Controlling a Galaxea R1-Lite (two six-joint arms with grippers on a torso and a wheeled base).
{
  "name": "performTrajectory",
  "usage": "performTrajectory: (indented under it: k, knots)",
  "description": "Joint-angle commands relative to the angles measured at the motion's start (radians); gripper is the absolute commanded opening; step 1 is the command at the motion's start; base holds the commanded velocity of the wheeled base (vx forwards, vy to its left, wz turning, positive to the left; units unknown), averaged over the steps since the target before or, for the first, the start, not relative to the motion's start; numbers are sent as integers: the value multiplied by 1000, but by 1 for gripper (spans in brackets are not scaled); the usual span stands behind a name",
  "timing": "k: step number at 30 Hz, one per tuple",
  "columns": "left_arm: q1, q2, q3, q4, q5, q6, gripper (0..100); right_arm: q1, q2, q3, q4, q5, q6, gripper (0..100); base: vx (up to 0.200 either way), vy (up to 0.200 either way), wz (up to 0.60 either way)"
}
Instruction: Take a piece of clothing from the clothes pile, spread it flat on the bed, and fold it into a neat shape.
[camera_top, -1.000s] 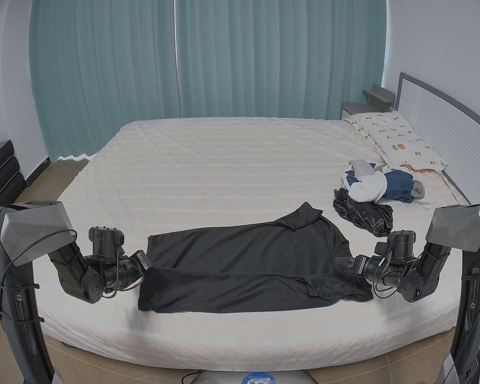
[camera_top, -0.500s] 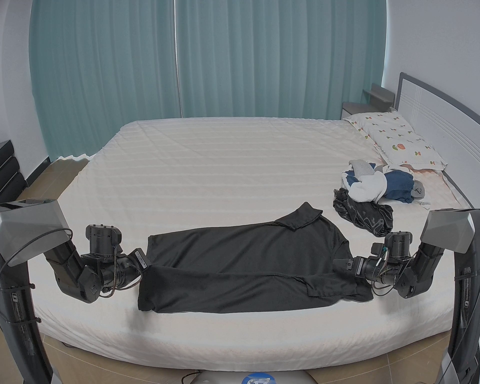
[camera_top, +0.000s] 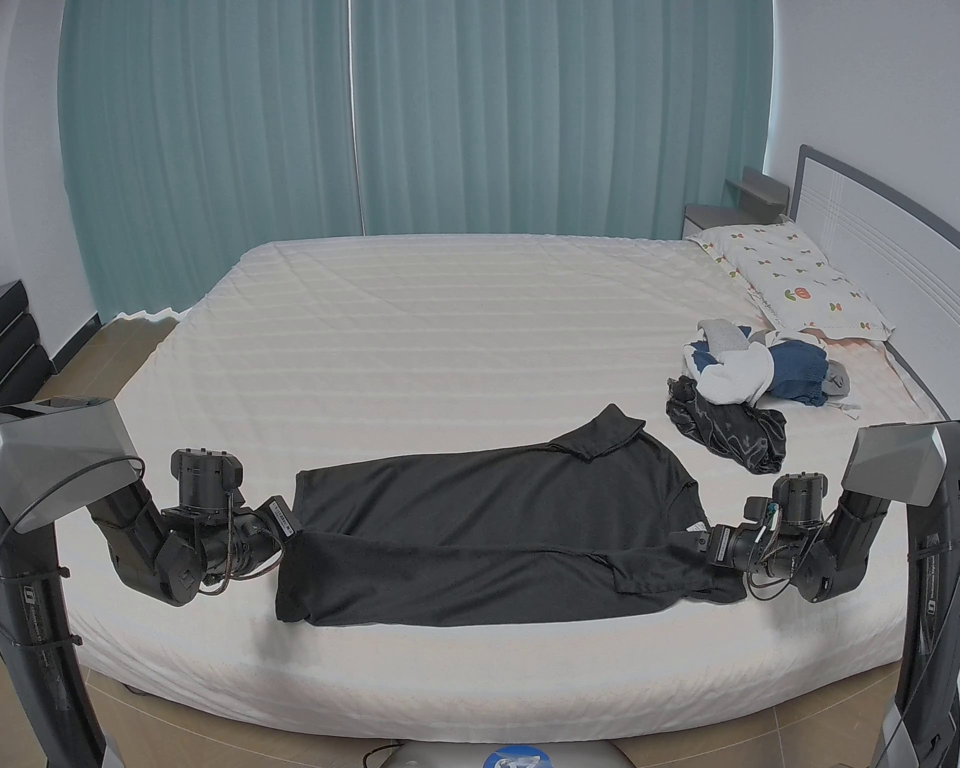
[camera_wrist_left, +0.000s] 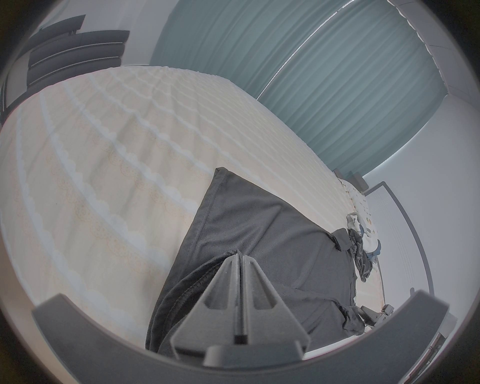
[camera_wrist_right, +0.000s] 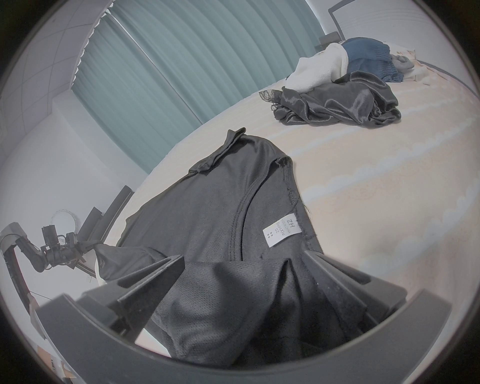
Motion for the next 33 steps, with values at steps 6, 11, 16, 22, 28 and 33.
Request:
performTrajectory:
  k: [6,11,16,22,28,33]
  knots:
    - [0,3,-2,-1,0,0,0,-10,6,7,-13,-1,-5,0,0,0,0]
    - [0,2,-2,-1,0,0,0,-18,2,24,-48,1,-5,0,0,0,0]
    - [0,0,-2,-1,0,0,0,-21,0,27,-59,-1,-4,0,0,0,0]
    - [0,-5,1,-1,1,0,0,-25,-7,58,-126,-1,6,0,0,0,0]
    - [3,-8,5,-1,0,0,0,-45,-18,82,-138,1,4,0,0,0,0]
    - [3,-6,5,-1,0,0,0,-44,-1,72,-141,5,7,100,0,0,0]
